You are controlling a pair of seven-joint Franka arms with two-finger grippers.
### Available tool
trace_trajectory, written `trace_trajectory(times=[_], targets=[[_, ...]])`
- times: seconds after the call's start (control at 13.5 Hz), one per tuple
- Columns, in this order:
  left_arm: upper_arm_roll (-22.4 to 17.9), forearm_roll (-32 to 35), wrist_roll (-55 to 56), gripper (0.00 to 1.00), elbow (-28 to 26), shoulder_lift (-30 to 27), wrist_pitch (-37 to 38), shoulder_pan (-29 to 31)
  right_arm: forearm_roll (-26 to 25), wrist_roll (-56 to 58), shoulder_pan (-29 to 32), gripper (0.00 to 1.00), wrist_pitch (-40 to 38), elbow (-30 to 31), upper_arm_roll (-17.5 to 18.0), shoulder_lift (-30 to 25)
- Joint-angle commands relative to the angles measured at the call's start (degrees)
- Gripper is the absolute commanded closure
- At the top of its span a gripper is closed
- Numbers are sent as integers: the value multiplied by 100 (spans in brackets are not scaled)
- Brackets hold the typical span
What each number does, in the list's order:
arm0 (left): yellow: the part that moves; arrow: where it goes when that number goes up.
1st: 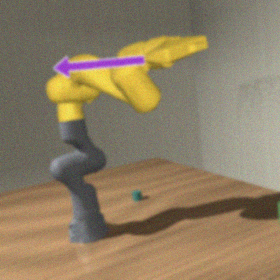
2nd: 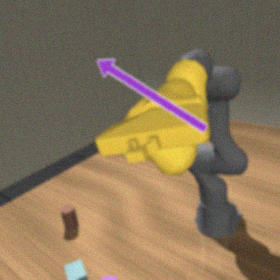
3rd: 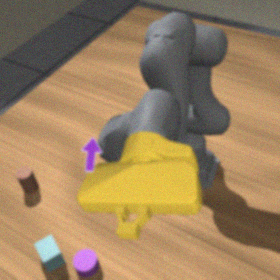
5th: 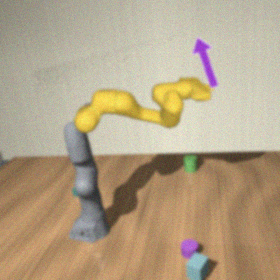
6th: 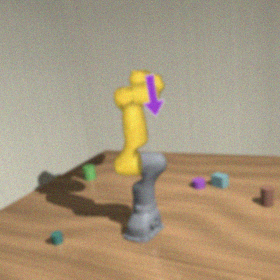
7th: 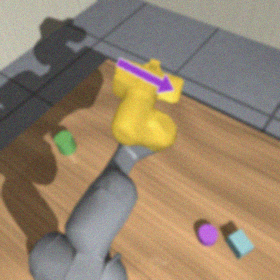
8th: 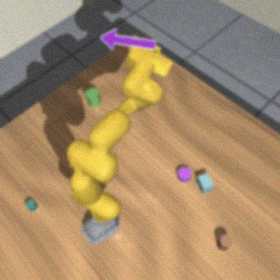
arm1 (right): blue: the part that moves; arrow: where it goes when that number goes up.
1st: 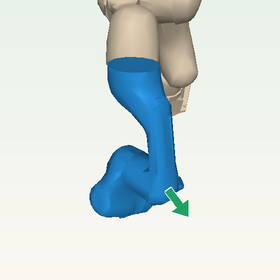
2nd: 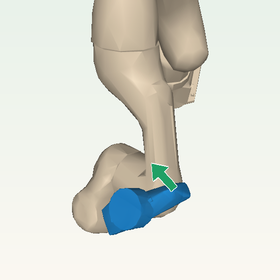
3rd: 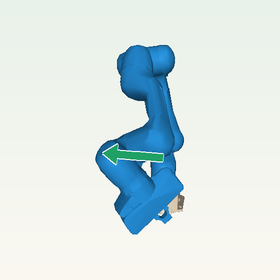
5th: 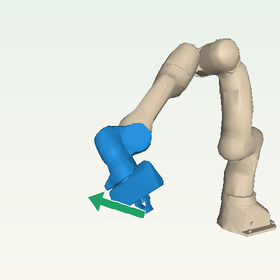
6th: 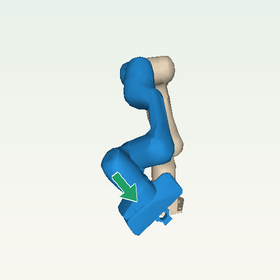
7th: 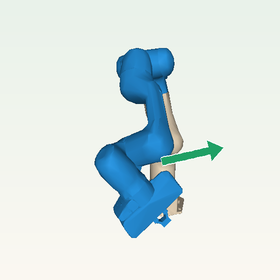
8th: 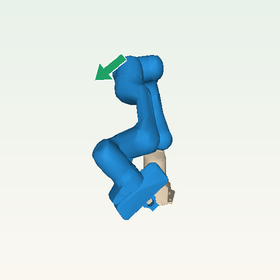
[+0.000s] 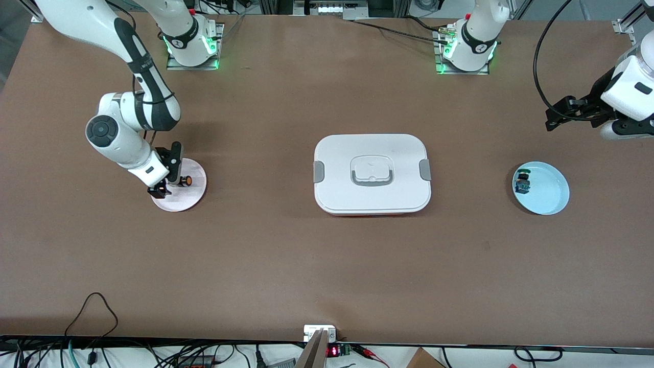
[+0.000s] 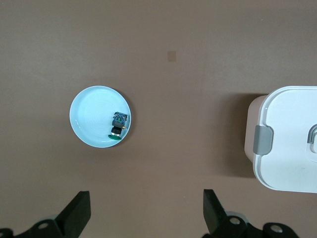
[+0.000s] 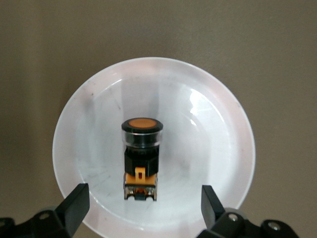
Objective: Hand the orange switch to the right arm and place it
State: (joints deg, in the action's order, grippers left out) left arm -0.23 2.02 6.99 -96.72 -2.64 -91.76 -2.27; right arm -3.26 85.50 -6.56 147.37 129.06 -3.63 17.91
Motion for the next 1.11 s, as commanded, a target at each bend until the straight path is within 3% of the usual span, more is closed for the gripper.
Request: trace_trajectory(times=[0.0, 0.37, 0.59, 1.04], targets=[[5, -79, -110, 0, 110, 45, 88, 34, 53, -24, 6, 0, -584, -134, 29, -472], [5, -79, -110, 0, 119, 45, 88, 34, 658, -33, -21, 0, -2806, -1618, 38, -684], [5, -79, -110, 0, 119, 36, 88, 34, 887, -312, -73, 0, -3406, -2304, 46, -789], [14, -71, -110, 0, 119, 36, 88, 34, 897, -3383, -240, 0, -4391, -2974, 46, -991]])
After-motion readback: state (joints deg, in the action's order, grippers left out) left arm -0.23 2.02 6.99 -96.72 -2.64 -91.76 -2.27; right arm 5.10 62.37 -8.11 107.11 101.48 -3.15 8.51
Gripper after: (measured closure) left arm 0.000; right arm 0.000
